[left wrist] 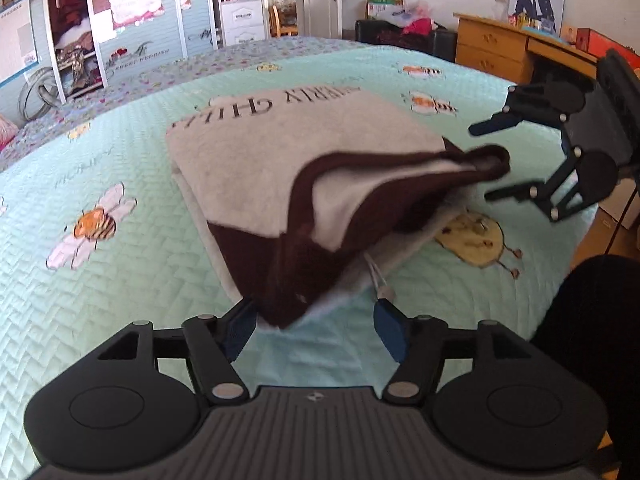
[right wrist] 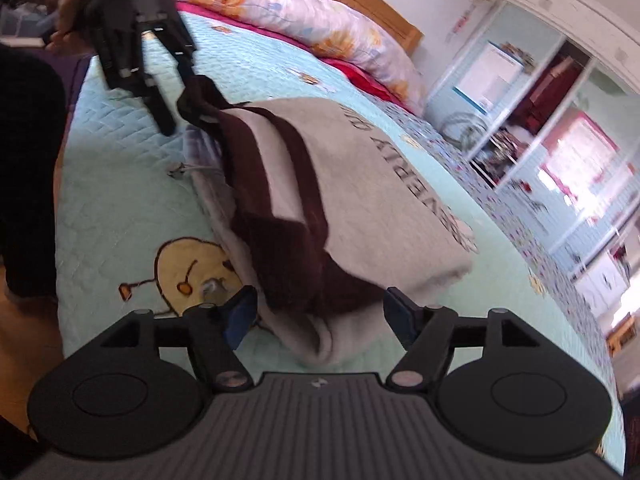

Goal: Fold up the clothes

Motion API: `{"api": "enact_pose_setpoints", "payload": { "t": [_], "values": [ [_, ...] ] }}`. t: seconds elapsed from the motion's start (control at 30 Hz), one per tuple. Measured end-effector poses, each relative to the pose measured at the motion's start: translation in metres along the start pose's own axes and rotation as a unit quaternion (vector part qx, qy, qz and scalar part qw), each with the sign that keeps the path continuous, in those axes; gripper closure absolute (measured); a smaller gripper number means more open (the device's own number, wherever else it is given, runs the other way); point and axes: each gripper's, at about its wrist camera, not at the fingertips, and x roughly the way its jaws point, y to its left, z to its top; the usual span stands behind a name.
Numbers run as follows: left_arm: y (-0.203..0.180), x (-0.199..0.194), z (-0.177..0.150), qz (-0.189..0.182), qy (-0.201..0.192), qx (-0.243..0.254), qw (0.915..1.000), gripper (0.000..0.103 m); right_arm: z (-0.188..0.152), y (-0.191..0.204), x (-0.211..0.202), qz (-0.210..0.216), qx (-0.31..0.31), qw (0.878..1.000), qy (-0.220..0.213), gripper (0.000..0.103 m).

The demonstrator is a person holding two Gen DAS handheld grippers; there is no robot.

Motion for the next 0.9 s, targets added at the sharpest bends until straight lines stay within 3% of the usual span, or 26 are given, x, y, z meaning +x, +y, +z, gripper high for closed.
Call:
{"api": "enact_pose_setpoints", "payload": {
  "t": [0.13,0.23,0.3,0.4,0.5,0.53,0.57,0.6,0.63,0.7,0.77,0.83,0.9],
  "values": [
    [0.008,-0.019,-0.013,-0.016,0.016,-0.058,0.9980,0.039,-0.015,-0.024,-0.019,-0.015,0.128,0.991,0.020,0.031],
    [0.032,-0.044,-0.005,-0.064,-0.013,-0.163,0.9845,0.048,-0.023,-0.049,-0.029,-0.027,0.245,0.969,0.032,0.031],
    [0.049,-0.059,0.010,-0.093,-0.059,-0.231,0.9666,0.048,-0.026,-0.070,-0.029,0.012,0.365,0.931,0.005,0.033],
    [0.063,-0.059,0.054,-0.096,-0.112,-0.265,0.9529,0.046,-0.024,-0.099,-0.021,0.077,0.518,0.850,-0.060,0.040],
    [0.077,-0.033,0.103,-0.088,-0.136,-0.286,0.9446,0.046,0.001,-0.122,0.003,0.112,0.568,0.806,-0.120,0.041],
    [0.082,-0.021,0.117,-0.093,-0.139,-0.293,0.9414,0.046,0.010,-0.131,0.016,0.128,0.583,0.791,-0.132,0.048],
    [0.088,-0.008,0.128,-0.086,-0.134,-0.309,0.9377,0.046,0.020,-0.139,0.030,0.143,0.597,0.777,-0.138,0.069],
    [0.094,0.005,0.139,-0.079,-0.128,-0.325,0.9336,0.047,0.030,-0.146,0.045,0.152,0.606,0.769,-0.136,0.083],
    [0.100,0.020,0.149,-0.075,-0.113,-0.337,0.9319,0.047,0.043,-0.151,0.059,0.152,0.604,0.771,-0.132,0.099],
    [0.107,0.036,0.158,-0.064,-0.110,-0.345,0.9299,0.047,0.065,-0.159,0.083,0.151,0.590,0.782,-0.130,0.099],
    [0.109,0.049,0.161,-0.054,-0.116,-0.334,0.9340,0.047,0.076,-0.164,0.105,0.163,0.592,0.777,-0.136,0.099],
    [0.107,0.068,0.155,-0.032,-0.096,-0.322,0.9415,0.047,0.075,-0.166,0.130,0.176,0.607,0.765,-0.127,0.099],
    [0.104,0.093,0.133,-0.019,-0.055,-0.317,0.9465,0.049,0.063,-0.153,0.165,0.187,0.609,0.768,-0.068,0.099]
  ]
}}
